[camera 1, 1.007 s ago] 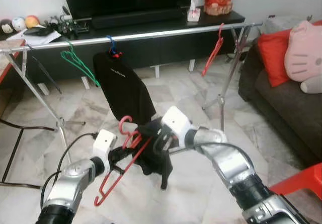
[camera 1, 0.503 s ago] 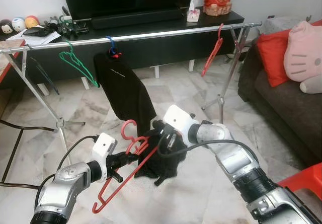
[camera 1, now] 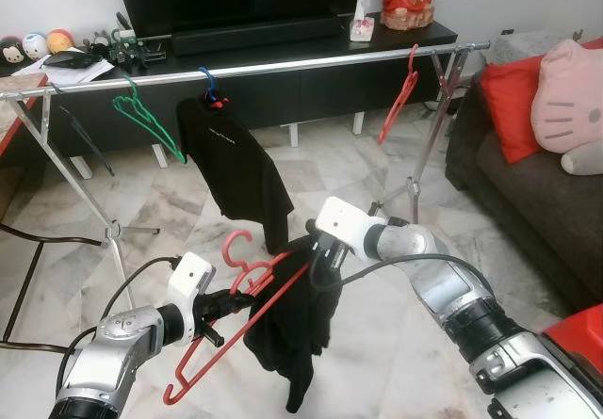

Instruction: Hang hanger

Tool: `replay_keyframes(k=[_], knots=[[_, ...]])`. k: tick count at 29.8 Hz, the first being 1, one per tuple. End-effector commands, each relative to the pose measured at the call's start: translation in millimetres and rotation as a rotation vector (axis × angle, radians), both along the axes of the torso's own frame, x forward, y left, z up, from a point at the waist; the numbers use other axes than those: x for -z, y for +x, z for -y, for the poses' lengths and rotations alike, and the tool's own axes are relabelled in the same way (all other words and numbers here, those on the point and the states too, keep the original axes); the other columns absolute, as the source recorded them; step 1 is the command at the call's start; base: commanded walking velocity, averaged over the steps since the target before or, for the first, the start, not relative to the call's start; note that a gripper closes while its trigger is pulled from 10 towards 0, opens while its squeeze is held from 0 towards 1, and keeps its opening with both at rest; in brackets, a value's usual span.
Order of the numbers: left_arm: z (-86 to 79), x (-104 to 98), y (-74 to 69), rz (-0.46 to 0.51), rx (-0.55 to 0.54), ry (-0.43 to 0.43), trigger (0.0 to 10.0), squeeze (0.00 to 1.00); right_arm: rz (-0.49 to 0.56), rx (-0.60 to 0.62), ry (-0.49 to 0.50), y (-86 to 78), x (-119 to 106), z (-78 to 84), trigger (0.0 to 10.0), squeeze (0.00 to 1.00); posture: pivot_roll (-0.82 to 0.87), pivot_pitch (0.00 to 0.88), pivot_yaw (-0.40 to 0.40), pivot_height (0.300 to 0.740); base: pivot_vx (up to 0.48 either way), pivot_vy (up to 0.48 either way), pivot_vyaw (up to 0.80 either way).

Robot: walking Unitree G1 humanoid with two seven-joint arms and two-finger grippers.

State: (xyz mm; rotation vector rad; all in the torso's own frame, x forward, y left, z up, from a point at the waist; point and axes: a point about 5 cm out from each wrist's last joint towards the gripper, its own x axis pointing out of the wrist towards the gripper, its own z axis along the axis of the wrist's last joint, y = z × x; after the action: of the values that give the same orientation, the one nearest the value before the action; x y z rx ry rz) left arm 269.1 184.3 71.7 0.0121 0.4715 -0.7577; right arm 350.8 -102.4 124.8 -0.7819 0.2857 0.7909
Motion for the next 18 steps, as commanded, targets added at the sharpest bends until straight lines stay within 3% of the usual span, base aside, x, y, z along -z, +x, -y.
replay_keyframes(k=[1, 12, 17, 18], knots=[[-1.2, -1.4, -2.2, 0.001, 0.025, 0.034, 10.0, 0.00, 0.057, -0.031, -0.020, 5.1, -11.3, -4.4, 10.0, 0.00, -0.08, 0.000, 0.057, 0.740, 0.000, 0.000, 0.00], [1.9, 1.2, -7.9, -0.021, 0.082, 0.049, 10.0, 0.00, 0.069, -0.179, -0.072, 0.5, -10.0, -12.0, 10.0, 0.00, -0.08, 0.000, 0.057, 0.740, 0.000, 0.000, 0.00], [2.2, 3.7, -2.9, 0.000, 0.050, 0.086, 10.0, 0.00, 0.050, -0.236, -0.045, -4.6, -9.6, -20.2, 10.0, 0.00, -0.08, 0.000, 0.056, 0.740, 0.000, 0.000, 0.00], [0.2, 6.8, 1.5, 0.012, 0.009, 0.125, 10.0, 0.00, 0.046, -0.245, -0.036, -6.2, -9.8, -22.3, 10.0, 0.00, -0.08, 0.000, 0.056, 0.740, 0.000, 0.000, 0.00]])
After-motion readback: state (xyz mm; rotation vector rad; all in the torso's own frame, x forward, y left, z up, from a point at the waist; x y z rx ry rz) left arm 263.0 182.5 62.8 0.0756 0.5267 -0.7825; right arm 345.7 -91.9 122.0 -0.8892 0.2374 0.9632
